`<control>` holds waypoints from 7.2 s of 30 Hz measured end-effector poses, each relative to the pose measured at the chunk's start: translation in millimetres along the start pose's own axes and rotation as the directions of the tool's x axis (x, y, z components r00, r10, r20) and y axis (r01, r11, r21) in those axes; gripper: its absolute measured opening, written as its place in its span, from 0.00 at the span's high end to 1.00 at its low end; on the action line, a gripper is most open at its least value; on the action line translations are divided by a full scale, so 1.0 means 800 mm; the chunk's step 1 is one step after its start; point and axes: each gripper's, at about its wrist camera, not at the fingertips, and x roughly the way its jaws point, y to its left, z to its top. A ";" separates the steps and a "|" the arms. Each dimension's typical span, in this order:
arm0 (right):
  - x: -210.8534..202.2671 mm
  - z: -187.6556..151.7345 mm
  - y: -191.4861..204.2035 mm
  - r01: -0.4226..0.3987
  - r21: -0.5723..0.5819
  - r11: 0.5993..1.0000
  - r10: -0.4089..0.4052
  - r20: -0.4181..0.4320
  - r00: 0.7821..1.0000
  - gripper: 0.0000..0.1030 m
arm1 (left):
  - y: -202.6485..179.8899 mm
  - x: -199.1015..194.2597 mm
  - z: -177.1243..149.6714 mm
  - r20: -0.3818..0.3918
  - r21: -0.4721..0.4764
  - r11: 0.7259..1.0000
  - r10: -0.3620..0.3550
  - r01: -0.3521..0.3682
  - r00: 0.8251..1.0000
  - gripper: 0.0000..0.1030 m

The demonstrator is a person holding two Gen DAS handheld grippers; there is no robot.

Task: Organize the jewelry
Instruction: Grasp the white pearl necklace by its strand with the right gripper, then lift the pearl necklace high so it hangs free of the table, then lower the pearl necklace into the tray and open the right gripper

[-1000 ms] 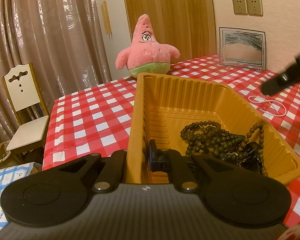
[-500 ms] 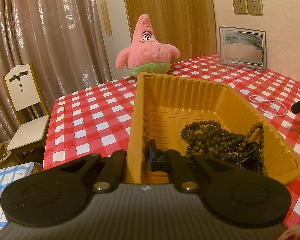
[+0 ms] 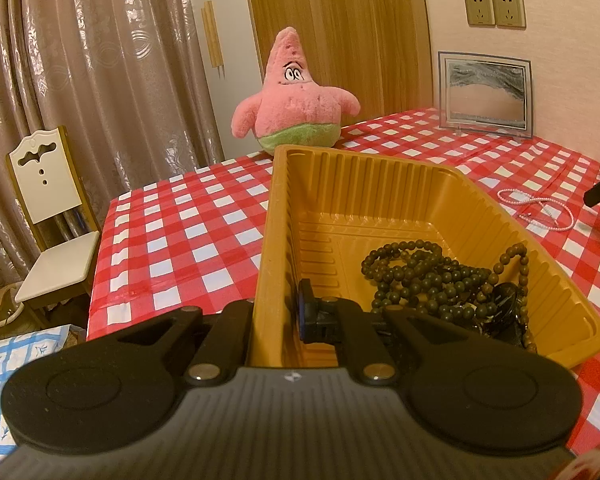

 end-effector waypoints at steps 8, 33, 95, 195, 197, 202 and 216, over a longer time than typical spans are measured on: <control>0.015 0.008 -0.008 -0.013 -0.040 0.999 0.014 0.005 1.000 0.66 | 0.000 0.000 0.000 -0.002 0.001 1.000 0.001 -0.001 1.000 0.93; 0.099 0.035 -0.018 -0.095 -0.305 0.947 0.097 -0.010 0.995 0.81 | 0.002 0.000 -0.003 -0.020 -0.001 1.000 0.008 -0.008 1.000 0.93; 0.049 -0.023 0.024 -0.069 -0.225 0.972 0.054 -0.072 0.996 0.98 | -0.002 0.001 -0.001 -0.022 0.001 1.000 0.010 -0.010 1.000 0.93; -0.012 0.092 0.149 -0.402 0.023 0.915 0.402 0.030 0.915 0.58 | -0.004 0.002 0.008 -0.017 -0.010 1.000 0.001 -0.001 1.000 0.95; -0.015 0.085 0.142 -0.381 0.025 0.924 0.380 0.022 0.925 0.56 | -0.004 0.003 0.008 -0.017 -0.009 1.000 0.001 -0.001 1.000 0.95; -0.020 0.064 0.125 -0.315 0.031 0.949 0.315 0.001 0.949 0.51 | -0.004 0.003 0.008 -0.017 -0.010 1.000 0.001 -0.002 1.000 0.95; -0.019 0.004 0.070 -0.121 0.056 0.991 0.126 -0.089 0.988 0.43 | -0.003 0.002 0.009 -0.017 -0.009 1.000 0.005 -0.005 1.000 0.95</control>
